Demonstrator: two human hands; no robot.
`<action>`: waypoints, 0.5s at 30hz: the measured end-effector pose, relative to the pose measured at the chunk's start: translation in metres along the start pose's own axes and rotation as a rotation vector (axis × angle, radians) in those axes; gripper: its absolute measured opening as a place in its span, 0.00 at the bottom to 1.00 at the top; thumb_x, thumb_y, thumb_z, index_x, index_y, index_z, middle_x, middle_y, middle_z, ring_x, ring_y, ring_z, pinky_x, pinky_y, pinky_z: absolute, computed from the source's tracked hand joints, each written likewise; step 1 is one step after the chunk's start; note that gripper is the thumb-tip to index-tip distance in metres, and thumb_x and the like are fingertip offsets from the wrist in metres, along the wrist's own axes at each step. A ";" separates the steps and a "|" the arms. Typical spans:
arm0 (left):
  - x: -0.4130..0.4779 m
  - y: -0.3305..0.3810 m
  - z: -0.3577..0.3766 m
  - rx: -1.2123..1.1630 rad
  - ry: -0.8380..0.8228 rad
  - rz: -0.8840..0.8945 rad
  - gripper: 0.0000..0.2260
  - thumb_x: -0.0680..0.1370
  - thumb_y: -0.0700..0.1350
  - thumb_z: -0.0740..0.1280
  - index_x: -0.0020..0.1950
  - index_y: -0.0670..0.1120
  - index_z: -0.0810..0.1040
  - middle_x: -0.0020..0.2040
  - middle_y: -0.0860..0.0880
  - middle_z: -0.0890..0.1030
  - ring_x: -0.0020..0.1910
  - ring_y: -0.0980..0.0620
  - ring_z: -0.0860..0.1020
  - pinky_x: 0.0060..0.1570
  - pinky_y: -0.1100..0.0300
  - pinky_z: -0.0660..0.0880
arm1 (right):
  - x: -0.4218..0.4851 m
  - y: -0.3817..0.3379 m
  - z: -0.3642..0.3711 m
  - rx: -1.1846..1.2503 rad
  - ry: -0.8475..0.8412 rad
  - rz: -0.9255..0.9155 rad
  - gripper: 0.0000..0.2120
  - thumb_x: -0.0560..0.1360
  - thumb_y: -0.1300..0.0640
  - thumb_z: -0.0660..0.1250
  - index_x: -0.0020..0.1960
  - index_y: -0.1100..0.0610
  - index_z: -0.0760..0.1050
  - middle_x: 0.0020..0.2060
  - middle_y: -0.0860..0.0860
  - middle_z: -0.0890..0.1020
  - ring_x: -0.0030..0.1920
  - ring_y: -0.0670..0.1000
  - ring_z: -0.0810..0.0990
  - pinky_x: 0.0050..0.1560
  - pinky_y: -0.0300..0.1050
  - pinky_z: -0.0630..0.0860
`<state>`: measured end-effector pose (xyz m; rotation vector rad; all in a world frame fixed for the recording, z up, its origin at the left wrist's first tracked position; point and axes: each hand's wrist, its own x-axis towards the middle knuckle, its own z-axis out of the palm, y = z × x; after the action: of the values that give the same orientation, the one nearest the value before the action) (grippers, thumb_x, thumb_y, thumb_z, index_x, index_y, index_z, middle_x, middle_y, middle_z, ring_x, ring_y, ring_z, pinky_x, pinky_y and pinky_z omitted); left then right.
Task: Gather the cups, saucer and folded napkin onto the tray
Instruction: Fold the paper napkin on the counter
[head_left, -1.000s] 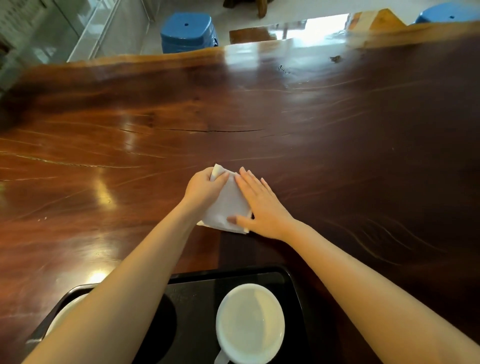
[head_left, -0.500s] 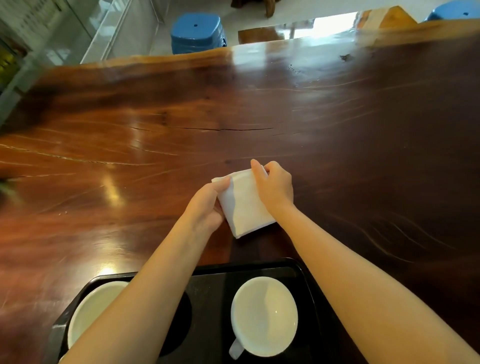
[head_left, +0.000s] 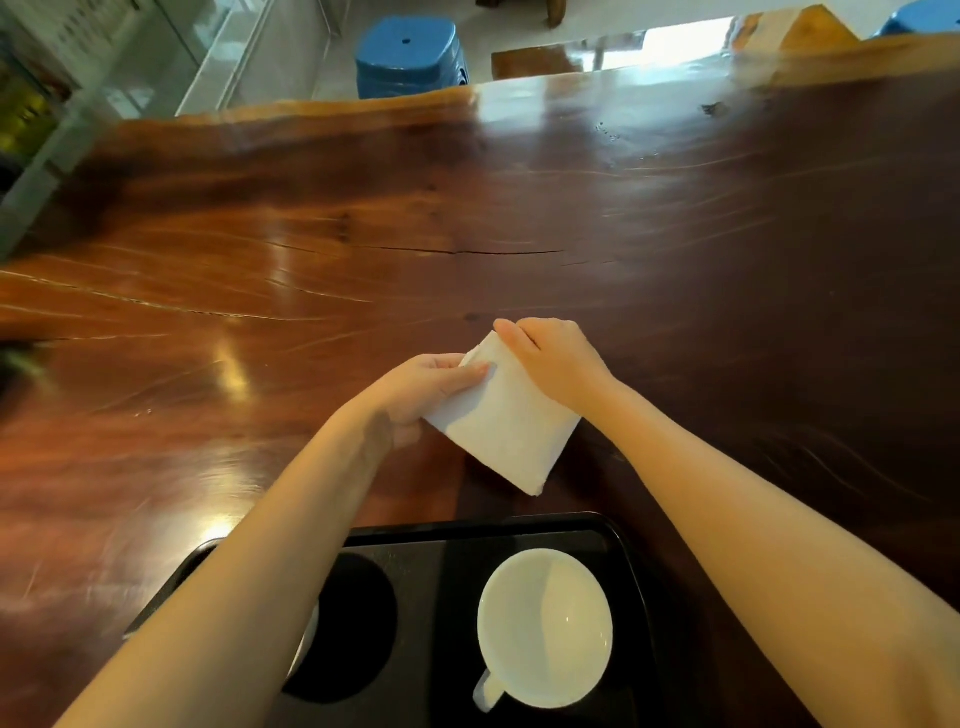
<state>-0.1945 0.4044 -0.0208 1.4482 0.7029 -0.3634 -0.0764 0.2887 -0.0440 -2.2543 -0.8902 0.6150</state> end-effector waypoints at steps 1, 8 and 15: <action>-0.001 -0.002 0.001 -0.014 -0.004 0.003 0.11 0.79 0.50 0.63 0.52 0.44 0.81 0.45 0.48 0.84 0.44 0.49 0.82 0.43 0.58 0.78 | 0.000 0.000 0.002 -0.046 0.015 0.002 0.23 0.80 0.47 0.54 0.29 0.53 0.62 0.26 0.48 0.66 0.28 0.47 0.65 0.35 0.45 0.65; -0.001 -0.006 0.011 -0.043 0.042 0.035 0.18 0.79 0.56 0.60 0.59 0.46 0.78 0.51 0.46 0.84 0.44 0.52 0.83 0.37 0.61 0.79 | -0.003 -0.001 0.000 0.063 0.112 0.002 0.23 0.80 0.44 0.52 0.35 0.57 0.73 0.29 0.48 0.73 0.33 0.49 0.73 0.37 0.44 0.69; -0.002 -0.017 0.027 -0.513 0.203 0.078 0.14 0.81 0.52 0.57 0.61 0.48 0.75 0.55 0.48 0.82 0.50 0.52 0.83 0.44 0.58 0.82 | -0.020 0.011 0.003 0.249 0.161 0.343 0.25 0.78 0.38 0.48 0.49 0.59 0.70 0.39 0.52 0.74 0.42 0.51 0.74 0.34 0.42 0.67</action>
<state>-0.2005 0.3757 -0.0334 1.0258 0.8286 0.0314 -0.0869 0.2695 -0.0503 -2.2029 -0.3278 0.6446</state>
